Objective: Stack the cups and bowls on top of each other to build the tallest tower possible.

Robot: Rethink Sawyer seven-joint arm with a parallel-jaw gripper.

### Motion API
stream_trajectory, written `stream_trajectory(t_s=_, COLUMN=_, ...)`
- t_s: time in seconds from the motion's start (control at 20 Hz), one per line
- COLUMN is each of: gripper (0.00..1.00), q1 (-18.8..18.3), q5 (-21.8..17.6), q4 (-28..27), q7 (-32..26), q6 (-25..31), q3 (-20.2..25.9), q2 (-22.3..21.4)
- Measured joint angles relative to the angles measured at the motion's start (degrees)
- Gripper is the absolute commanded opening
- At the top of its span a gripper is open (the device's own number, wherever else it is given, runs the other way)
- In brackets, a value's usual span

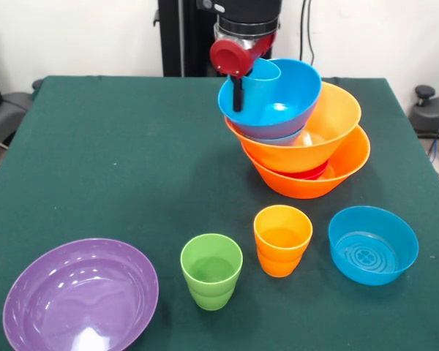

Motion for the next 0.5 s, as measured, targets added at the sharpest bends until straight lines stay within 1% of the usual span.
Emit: stream_trajectory(t_s=0.5, gripper=0.00, q1=2.0, q5=0.0, q4=2.0, q7=0.0, q6=0.0, q3=0.0, q2=0.0)
